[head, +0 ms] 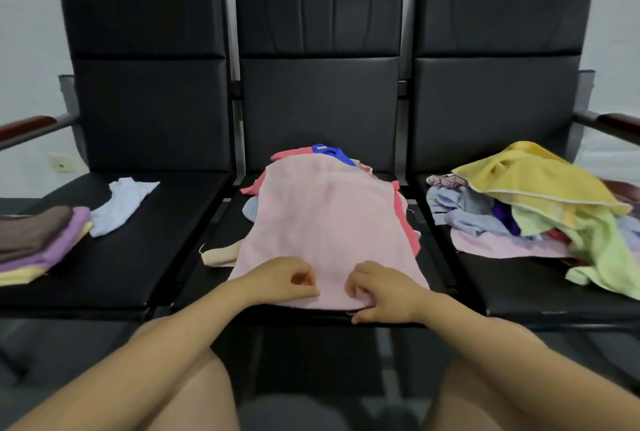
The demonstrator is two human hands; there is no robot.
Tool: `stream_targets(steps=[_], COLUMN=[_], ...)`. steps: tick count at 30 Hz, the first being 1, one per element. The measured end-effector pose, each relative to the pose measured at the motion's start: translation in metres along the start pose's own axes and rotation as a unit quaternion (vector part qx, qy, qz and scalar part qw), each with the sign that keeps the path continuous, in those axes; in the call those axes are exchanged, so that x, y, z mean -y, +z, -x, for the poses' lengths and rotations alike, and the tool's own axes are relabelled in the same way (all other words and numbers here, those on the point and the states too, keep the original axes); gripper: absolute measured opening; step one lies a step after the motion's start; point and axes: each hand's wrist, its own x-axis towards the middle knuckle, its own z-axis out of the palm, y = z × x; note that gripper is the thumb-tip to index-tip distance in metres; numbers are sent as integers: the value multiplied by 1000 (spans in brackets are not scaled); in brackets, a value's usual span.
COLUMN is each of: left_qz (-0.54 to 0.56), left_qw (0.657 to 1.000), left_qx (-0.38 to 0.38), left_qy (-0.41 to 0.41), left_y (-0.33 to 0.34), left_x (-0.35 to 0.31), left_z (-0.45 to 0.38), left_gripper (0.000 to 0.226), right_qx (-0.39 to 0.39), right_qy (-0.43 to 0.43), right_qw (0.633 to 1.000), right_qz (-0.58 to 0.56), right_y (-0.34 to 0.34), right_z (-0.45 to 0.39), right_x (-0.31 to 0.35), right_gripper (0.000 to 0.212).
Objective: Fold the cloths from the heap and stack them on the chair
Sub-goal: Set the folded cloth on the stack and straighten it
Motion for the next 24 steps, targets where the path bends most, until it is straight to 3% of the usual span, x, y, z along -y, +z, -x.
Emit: stream_targets(steps=[6, 9, 11, 13, 15, 19, 24], left_qz=[-135, -151, -89, -30, 24, 16, 13], left_qw=[988, 981, 983, 978, 973, 981, 981], left_qx=[-42, -104, -161, -208, -231, -192, -179], left_qy=[59, 54, 17, -12, 2, -12, -70], left_y=[17, 20, 12, -4, -20, -42, -56], left_x=[7, 9, 9, 10, 11, 26, 60], left_z=[16, 15, 12, 11, 14, 22, 33], left_gripper=[54, 38, 19, 20, 23, 12, 11], right_qx=[-95, -166, -151, -87, -57, -164, -227], right_qy=[21, 53, 63, 81, 115, 155, 193], right_qw=[990, 970, 976, 989, 986, 930, 876], right_qz=[-101, -167, -145, -87, -105, -290, -380], right_y=[1, -8, -14, -19, -26, -47, -62], right_z=[-3, -9, -11, -10, -7, 11, 33], right_x=[1, 6, 2, -7, -20, -40, -54], right_gripper=[7, 11, 12, 10, 11, 22, 19])
